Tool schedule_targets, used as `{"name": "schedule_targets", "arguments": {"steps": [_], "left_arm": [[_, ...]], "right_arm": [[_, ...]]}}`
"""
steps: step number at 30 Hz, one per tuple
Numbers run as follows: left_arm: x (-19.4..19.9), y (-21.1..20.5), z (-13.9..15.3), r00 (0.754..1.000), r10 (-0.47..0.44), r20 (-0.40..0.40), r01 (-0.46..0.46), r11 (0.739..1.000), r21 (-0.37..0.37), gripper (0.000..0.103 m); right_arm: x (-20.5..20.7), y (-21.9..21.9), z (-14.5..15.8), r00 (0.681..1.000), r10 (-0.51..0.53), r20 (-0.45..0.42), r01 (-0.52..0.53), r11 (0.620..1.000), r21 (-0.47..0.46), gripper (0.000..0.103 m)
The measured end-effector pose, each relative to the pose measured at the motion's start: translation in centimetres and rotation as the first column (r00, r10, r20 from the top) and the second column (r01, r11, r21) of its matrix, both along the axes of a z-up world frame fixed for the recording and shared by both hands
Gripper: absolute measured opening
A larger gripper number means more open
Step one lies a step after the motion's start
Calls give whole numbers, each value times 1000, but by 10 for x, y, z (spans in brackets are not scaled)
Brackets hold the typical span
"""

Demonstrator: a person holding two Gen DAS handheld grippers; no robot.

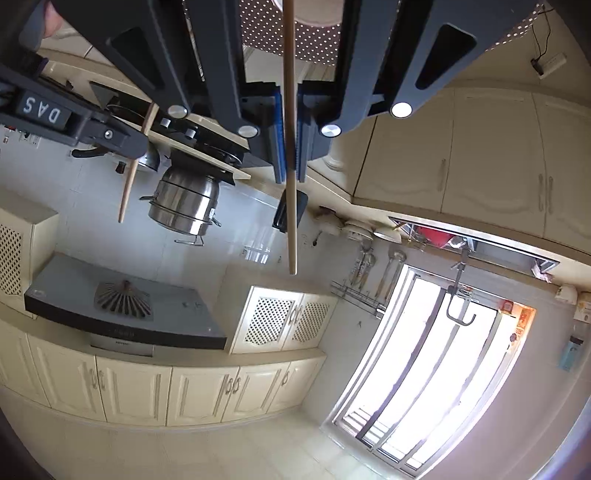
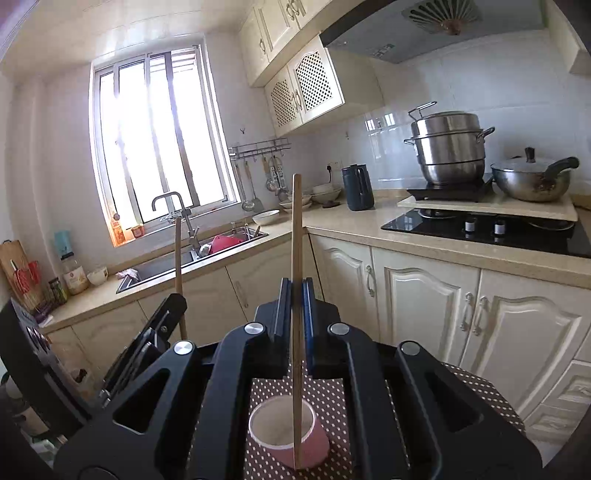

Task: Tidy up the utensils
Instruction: 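Lift both held chopsticks upright and carry them over the pink cup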

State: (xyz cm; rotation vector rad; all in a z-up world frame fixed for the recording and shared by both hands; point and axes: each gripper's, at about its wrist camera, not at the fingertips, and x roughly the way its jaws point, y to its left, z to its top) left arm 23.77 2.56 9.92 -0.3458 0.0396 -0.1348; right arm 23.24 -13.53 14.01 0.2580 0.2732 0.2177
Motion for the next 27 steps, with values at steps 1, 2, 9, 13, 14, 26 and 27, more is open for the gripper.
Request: {"name": "schedule_targets", "arguments": {"steps": [1,2,9,13,14,26,27], "left_arm": [[7,-1,-3,1000,-16,2,16,1000,-6,6],[10,-1,-5,1000,-28,5,28,1000,-5,6],[41,-15,-30,1000,-5,20,3,997,82,6],[55,-17,-45,1000,0,-10,2,993,116,6],[57,-16,-47,1000,1,-17,1,993,122,6],[64,-6,-68,998,2,-58,6,992,125,6],[63,-5,-70,998,2,-63,6,992,127,6]], "right_arm": [[5,-2,-1,1000,3,-5,-3,1000,12,6],[11,-3,-3,1000,12,-11,-12,1000,23,6],[44,-9,-18,999,12,-47,-9,998,57,6],[51,-15,-20,998,27,-56,-21,996,91,6],[51,-17,-18,999,28,-47,-23,995,97,6],[54,1,-34,995,67,-70,-64,997,41,6],[56,1,-37,995,63,-80,-60,998,34,6]]}}
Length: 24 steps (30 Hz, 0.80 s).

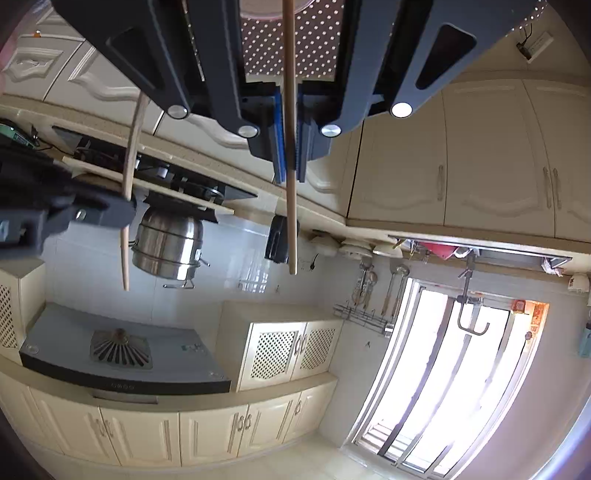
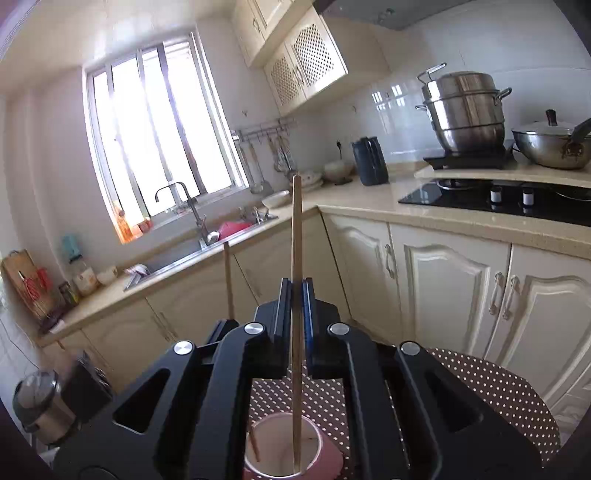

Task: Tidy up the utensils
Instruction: 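Lift both held chopsticks upright and carry them over the pink cup, then open the left tool to drop its chopstick into the cup while the right tool releases its own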

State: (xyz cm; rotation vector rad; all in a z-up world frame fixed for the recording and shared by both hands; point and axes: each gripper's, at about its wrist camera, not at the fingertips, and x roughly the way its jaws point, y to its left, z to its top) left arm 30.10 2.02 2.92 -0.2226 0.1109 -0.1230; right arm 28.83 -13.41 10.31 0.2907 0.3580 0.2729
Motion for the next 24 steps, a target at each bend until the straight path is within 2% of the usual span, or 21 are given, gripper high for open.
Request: {"name": "schedule_targets", "arguments": {"steps": [3,6,9,14,17,20,21,22,23,24], "left_arm": [[-4,0,-5,1000,11,-7,-11,999,33,6],[-10,-3,-9,1000,11,-15,-10,998,65,6],[-19,-3,-11,1000,13,-22,-11,996,86,6],[-30,-1,-16,998,19,-66,-11,993,121,6],[-40,1,-21,995,6,-100,7,992,128,7],[-46,1,-24,992,8,-127,13,987,163,8],[-49,1,-24,991,18,-131,5,985,172,9],[-52,1,-25,991,22,-133,1,985,175,21],[-56,3,-25,991,23,-131,0,985,172,38],[-59,4,-25,991,28,-128,-6,985,170,42]], "right_arm": [[5,0,-9,999,19,-42,-19,1000,-4,6],[3,5,-15,998,14,-65,-17,998,-56,6],[-3,16,-22,994,50,-93,-62,990,-126,6],[-11,23,-39,986,51,-157,-78,982,-171,7],[-21,29,-42,991,42,-128,-70,974,-215,7],[-29,32,-39,989,84,-121,-110,967,-230,8],[-31,32,-38,989,84,-121,-110,966,-232,8],[-33,32,-38,989,84,-122,-113,963,-246,8],[-34,33,-39,988,85,-128,-116,959,-258,9],[-34,34,-39,987,88,-137,-122,957,-264,10]]}}
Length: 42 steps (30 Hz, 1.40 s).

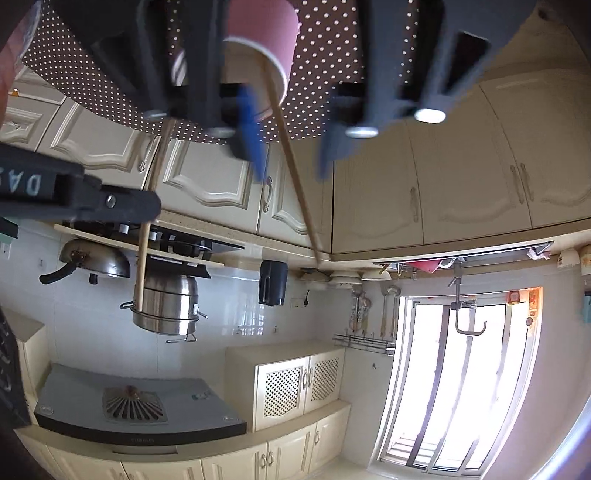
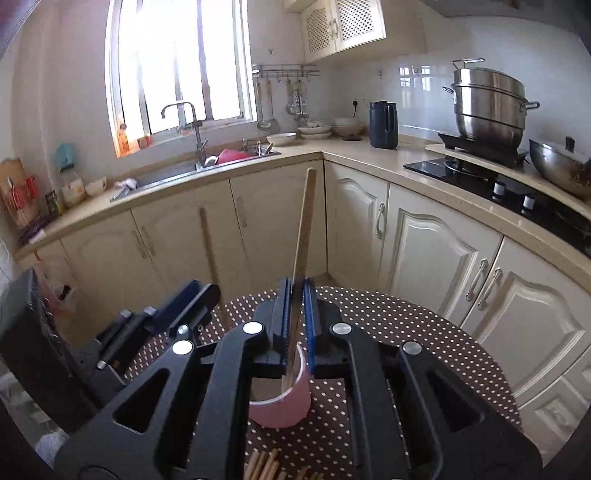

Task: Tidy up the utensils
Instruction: 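Open the left tool to drop its chopstick into the cup while the right tool releases its own, then move both open tools back down to the chopstick row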

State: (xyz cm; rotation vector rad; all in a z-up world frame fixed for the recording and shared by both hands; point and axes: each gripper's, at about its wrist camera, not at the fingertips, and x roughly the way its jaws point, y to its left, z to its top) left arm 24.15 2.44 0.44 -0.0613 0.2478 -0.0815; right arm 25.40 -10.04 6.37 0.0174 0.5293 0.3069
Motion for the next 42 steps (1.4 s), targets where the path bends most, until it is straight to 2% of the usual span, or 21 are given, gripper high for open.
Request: {"name": "schedule_targets", "arguments": {"steps": [2,3,4,7,16,23,28,30,32,35,42], "left_arm": [[-7,3,0,1000,7,3,-7,1000,-1,42],[-9,3,1,1000,11,0,-11,1000,0,42],[-12,4,1,1000,18,-1,-18,1000,0,43],[-21,7,1,1000,22,-9,-22,1000,1,43],[-56,12,5,1000,1,-2,-1,1000,2,44],[-85,12,-4,999,-4,-52,5,1000,22,44],[-107,16,-20,993,-1,-118,2,1000,7,45],[-114,16,-27,988,-6,-153,8,1000,14,47],[-123,18,-35,982,-10,-188,12,1000,6,54],[-129,19,-44,974,-16,-226,17,1000,2,54],[-136,23,-67,939,-40,-342,37,999,-14,54]], "right_arm": [[0,0,-5,1000,1,-28,-1,1000,-7,29],[0,-2,-7,999,-10,-38,10,1000,-6,61],[-2,-5,-8,999,-26,-33,27,1000,2,67],[-14,-11,-8,999,-50,-5,51,999,13,67],[-48,-29,-18,996,-80,-32,81,995,51,67],[-79,-40,-36,993,-101,-62,106,991,83,67],[-104,-47,-53,989,-109,-101,117,990,77,67],[-112,-49,-63,986,-115,-121,123,990,64,67],[-117,-51,-73,981,-124,-148,133,990,51,69],[-121,-54,-91,968,-135,-209,145,989,31,69],[-131,-49,-126,946,-144,-292,147,989,-12,69]]}}
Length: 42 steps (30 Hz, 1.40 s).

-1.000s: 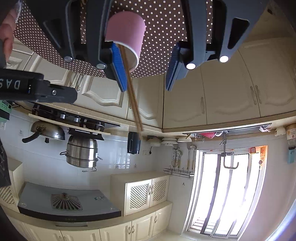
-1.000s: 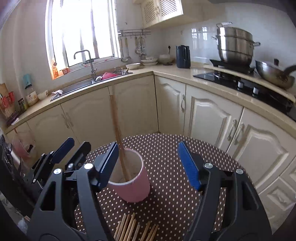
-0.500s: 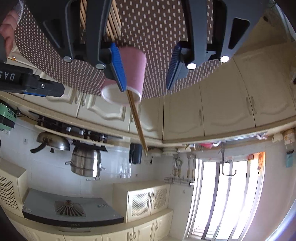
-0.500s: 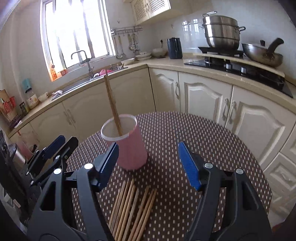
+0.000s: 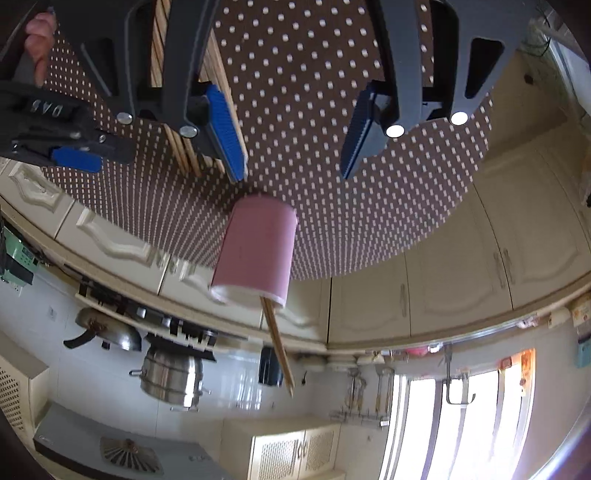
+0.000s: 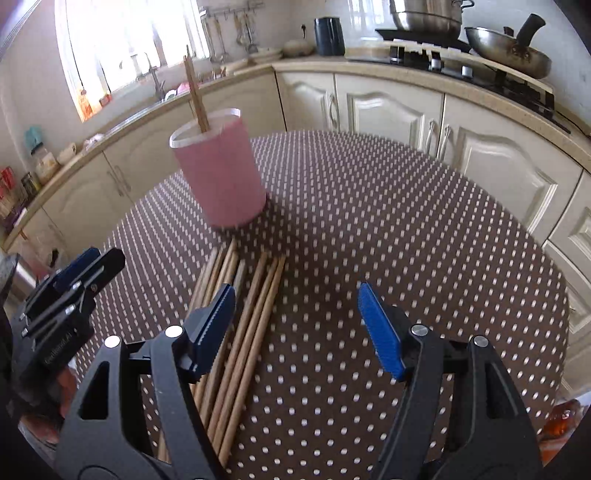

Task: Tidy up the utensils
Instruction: 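Move both open tools back down to the chopstick row, then close the right tool on a chopstick while the left tool grasps another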

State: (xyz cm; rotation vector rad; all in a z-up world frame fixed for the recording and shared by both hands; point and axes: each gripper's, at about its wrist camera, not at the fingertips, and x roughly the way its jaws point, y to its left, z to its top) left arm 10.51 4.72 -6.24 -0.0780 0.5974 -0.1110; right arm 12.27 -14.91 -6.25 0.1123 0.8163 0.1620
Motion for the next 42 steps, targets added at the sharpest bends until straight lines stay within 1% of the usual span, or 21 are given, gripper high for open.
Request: {"name": "schedule_targets", "arguments": {"steps": [5,10,13,15,17,19,21,25,29,30,31,32,33,35,37,39,42], "left_arm": [[-2,-6,-17,996,-36,-82,36,999,-7,54],[-1,-16,-29,991,-53,-122,54,999,5,55],[5,-22,-36,982,-80,-169,80,997,-7,55],[9,-24,-39,978,-76,-192,76,997,-4,55],[10,-24,-40,978,-73,-198,73,997,-11,55],[11,-24,-41,977,-62,-202,62,998,-8,55],[12,-24,-42,976,-54,-213,54,999,-7,55],[13,-25,-43,974,-51,-219,52,999,1,57],[14,-24,-42,974,-60,-217,60,998,-7,59],[14,-24,-42,974,-56,-221,57,998,-5,59],[15,-24,-43,973,-54,-225,54,999,-3,60],[16,-25,-44,972,-51,-231,52,999,0,60],[17,-25,-45,970,-50,-237,53,999,3,60],[17,-27,-45,969,-54,-240,58,998,8,60],[18,-28,-44,967,-52,-248,58,998,14,61],[16,-30,-43,966,-57,-251,63,998,14,61],[16,-32,-40,966,-69,-251,72,997,4,64]], "right_arm": [[-1,8,-21,999,12,-45,-13,1000,-25,69],[3,7,-37,997,7,-71,-8,1000,-26,69],[3,6,-37,998,7,-62,-8,1000,-19,69],[3,8,-37,998,10,-64,-12,999,-34,69],[3,12,-38,998,19,-66,-23,998,-57,69],[3,13,-38,997,34,-67,-37,998,-49,69],[5,17,-39,997,34,-70,-38,997,-67,69],[8,19,-38,997,-3,-81,-5,996,-90,69],[6,27,-40,996,-5,-86,-7,990,-141,68],[7,30,-40,997,-1,-82,-13,987,-160,65],[7,31,-40,996,0,-84,-13,987,-158,63],[7,32,-40,996,-1,-84,-12,987,-159,57],[8,31,-40,997,-3,-78,-9,987,-163,48],[9,31,-40,998,3,-61,-13,985,-173,42],[9,29,-40,998,-9,-54,0,985,-172,21],[7,26,-40,998,-12,-54,4,988,-154,9],[9,17,-39,998,-10,-61,4,996,-91,8]]}}
